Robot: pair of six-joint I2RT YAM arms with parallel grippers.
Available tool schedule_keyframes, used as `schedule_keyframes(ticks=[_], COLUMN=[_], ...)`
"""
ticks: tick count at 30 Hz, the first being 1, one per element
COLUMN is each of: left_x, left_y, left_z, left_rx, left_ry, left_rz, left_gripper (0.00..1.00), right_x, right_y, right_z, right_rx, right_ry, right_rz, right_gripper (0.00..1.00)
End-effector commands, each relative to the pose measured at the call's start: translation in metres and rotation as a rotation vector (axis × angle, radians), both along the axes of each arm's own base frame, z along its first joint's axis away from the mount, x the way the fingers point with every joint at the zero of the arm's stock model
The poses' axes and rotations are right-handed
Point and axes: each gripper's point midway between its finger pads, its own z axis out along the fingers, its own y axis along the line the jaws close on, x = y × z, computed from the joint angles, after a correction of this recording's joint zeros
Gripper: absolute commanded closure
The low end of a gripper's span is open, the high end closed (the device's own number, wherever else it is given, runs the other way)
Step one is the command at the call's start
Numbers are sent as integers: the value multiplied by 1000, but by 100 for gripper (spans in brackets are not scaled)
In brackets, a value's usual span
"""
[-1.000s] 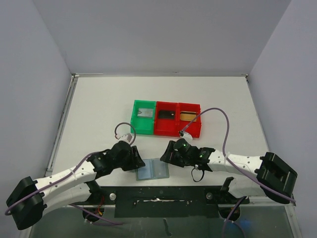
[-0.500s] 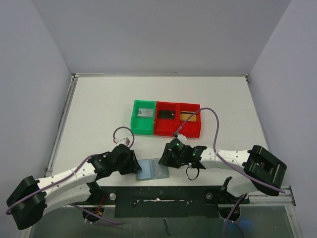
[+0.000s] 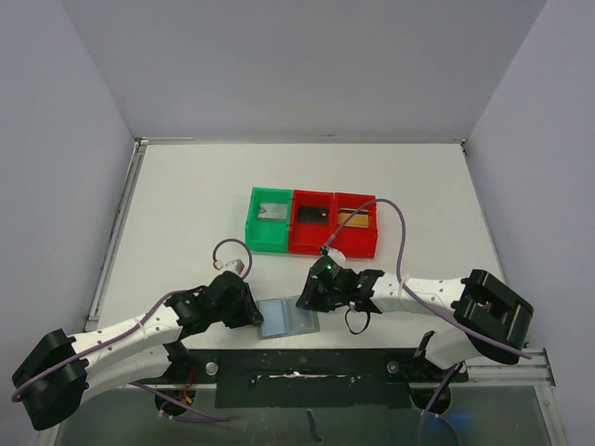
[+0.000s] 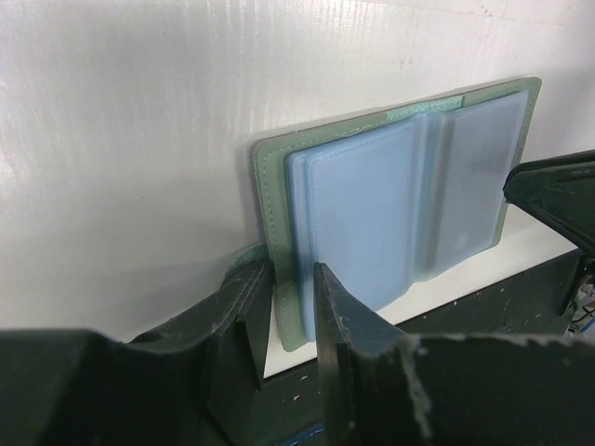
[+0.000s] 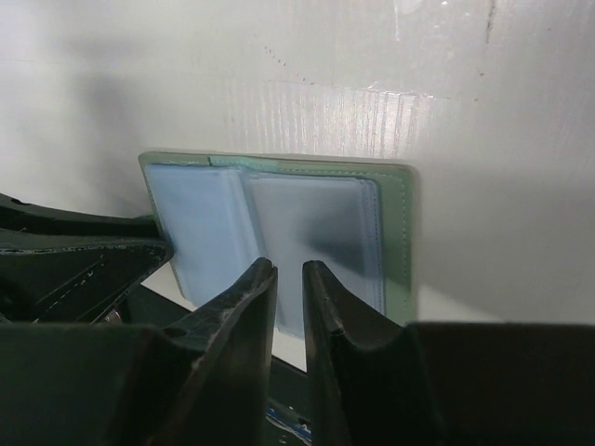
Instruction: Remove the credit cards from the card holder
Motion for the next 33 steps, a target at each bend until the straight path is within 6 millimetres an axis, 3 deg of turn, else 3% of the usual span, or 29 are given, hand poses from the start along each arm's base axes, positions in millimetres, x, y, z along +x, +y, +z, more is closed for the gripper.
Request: schedule_keyframes(ticks=[1, 9, 21, 28, 30, 33], left_x=[4, 5, 3, 3, 4, 6], left_y=[-8, -9, -13, -15, -12, -9], left_z=[8, 11, 15, 15, 15, 18], left_rx=[-41, -51, -56, -55, -42, -27], left_ry=[-28, -39, -38, -38, -35, -36], left_rz=[-10, -10, -44, -58, -43, -27], left_gripper=[77, 76, 76, 76, 76, 67], right_x=[6, 5, -2, -1, 0, 3], right_y=[15, -4, 2, 22, 22, 10], right_z=[22, 18, -6, 15, 21, 21], right_rx=[37, -74, -179, -88, -85, -140], right_ry=[-37, -34, 15, -32, -42, -50], right_rz=[14, -19, 27, 88, 85, 56], right_gripper=[79, 67, 69, 75, 74, 72])
